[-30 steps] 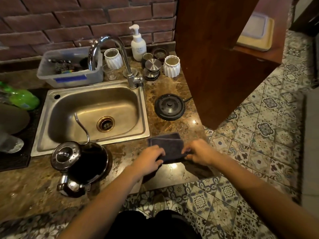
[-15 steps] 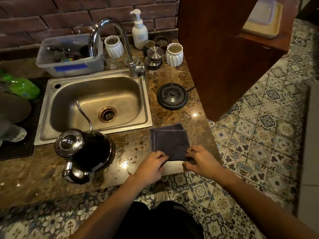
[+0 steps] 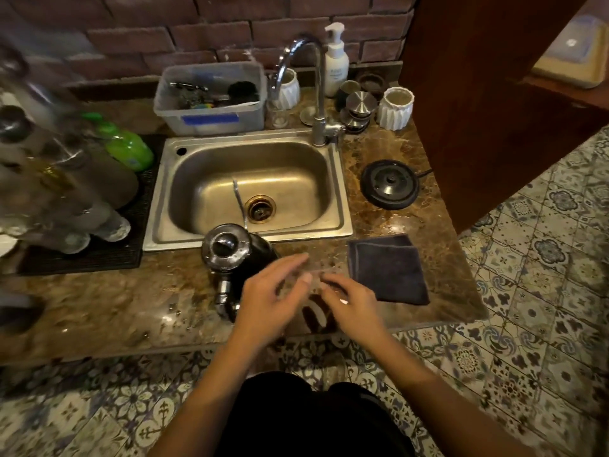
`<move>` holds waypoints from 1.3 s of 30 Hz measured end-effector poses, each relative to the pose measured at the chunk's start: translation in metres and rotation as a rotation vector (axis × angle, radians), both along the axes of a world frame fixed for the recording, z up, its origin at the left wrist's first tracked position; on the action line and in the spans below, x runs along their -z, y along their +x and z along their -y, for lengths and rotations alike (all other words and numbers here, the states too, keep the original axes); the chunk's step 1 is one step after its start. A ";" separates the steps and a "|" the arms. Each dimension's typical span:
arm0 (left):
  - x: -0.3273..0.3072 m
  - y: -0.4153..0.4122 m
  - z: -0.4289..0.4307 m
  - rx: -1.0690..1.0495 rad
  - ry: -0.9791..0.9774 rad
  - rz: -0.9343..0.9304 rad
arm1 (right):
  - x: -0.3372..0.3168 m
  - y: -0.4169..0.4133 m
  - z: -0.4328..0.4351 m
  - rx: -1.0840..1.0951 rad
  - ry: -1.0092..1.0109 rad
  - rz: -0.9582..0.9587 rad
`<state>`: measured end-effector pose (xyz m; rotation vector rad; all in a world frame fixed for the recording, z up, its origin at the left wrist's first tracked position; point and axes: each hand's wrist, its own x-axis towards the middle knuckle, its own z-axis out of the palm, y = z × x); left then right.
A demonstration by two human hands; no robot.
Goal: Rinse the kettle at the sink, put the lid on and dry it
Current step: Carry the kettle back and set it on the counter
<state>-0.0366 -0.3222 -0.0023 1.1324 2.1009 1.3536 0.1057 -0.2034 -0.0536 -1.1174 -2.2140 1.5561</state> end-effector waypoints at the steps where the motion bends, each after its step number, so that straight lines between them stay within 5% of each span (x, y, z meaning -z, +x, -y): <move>1: -0.008 -0.011 0.015 -0.069 0.063 0.072 | -0.003 -0.015 0.015 0.010 -0.065 -0.018; 7: -0.009 -0.087 0.082 -0.444 0.316 0.472 | -0.011 -0.087 0.087 0.048 -0.256 -0.076; 10: 0.019 -0.121 0.097 -0.605 0.175 0.781 | -0.007 -0.113 0.108 0.144 -0.326 -0.088; 16: 0.078 -0.148 0.103 -0.530 -0.164 1.190 | -0.009 -0.131 0.134 0.306 -0.436 -0.064; 25: 0.100 -0.162 0.101 -0.362 -0.240 1.311 | -0.014 -0.165 0.159 0.458 -0.362 -0.090; 39: 0.099 -0.163 0.099 -0.298 -0.255 1.284 | -0.013 -0.153 0.154 0.414 -0.317 -0.061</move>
